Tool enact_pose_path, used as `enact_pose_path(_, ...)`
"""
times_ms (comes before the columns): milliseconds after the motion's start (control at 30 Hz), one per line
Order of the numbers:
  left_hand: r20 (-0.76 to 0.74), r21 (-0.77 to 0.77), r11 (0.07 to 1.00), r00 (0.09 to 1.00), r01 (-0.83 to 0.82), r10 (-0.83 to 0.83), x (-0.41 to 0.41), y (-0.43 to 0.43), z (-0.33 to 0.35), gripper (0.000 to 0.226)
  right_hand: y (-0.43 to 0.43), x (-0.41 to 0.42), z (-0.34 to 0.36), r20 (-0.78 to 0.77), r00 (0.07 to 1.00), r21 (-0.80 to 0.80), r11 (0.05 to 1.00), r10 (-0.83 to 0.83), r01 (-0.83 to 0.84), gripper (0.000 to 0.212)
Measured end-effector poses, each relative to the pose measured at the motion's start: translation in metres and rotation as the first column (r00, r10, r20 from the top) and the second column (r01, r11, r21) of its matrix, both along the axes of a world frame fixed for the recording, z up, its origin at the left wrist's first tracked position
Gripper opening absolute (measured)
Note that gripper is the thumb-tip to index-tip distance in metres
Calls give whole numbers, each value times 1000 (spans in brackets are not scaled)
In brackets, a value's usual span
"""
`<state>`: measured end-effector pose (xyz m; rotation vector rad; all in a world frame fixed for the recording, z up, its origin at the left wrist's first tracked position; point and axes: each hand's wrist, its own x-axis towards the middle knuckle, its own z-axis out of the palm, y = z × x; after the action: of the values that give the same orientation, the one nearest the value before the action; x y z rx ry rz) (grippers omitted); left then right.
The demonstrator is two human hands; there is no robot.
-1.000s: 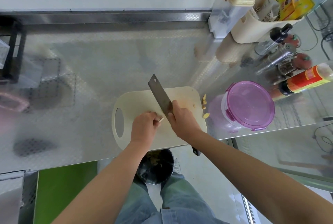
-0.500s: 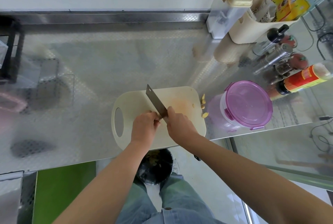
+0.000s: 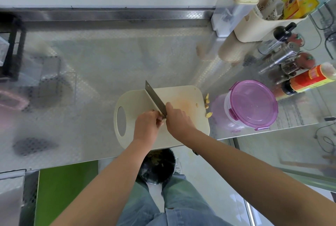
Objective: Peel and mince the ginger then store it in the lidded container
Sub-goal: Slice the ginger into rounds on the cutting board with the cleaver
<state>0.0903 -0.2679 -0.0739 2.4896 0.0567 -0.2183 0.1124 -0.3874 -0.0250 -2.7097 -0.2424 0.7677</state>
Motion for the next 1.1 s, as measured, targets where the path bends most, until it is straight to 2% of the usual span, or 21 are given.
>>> enact_pose_path(200, -9, 1, 1000, 1000, 12, -12, 0, 0, 3, 2, -22, -22, 3, 5, 1000, -45, 999, 26, -26, 27)
enact_pose_path(333, 5, -13, 1000, 1000, 12, -12, 1, 0, 2, 4, -4, -5, -2, 15, 1000, 7, 1000, -4, 3, 14)
enact_pose_path(567, 3, -24, 1000, 1000, 18, -18, 1, 2, 3, 3, -18, -17, -8, -1, 1000, -2, 1000, -4, 4, 14)
enact_pose_path(700, 5, -24, 999, 999, 33, -33, 1, 1, 6, 5, -16, -18, -12, 24, 1000, -3, 1000, 1, -1, 22)
enact_pose_path(833, 11, -35, 999, 1000, 23, -23, 0, 1, 7, 4, -7, -6, -12, 40, 999, 30, 999, 10, -11, 11)
enact_pose_path(1000, 28, -36, 999, 1000, 3, -2, -2, 1, 8, 8, -13, 3, -8, 37, 988, 154, 978, -149, 142, 5)
enact_pose_path(1100, 34, -67, 998, 999, -12, 14, -3, 2, 5, 9, -20, -3, 0, 54, 992, 219, 971, -114, 99, 9)
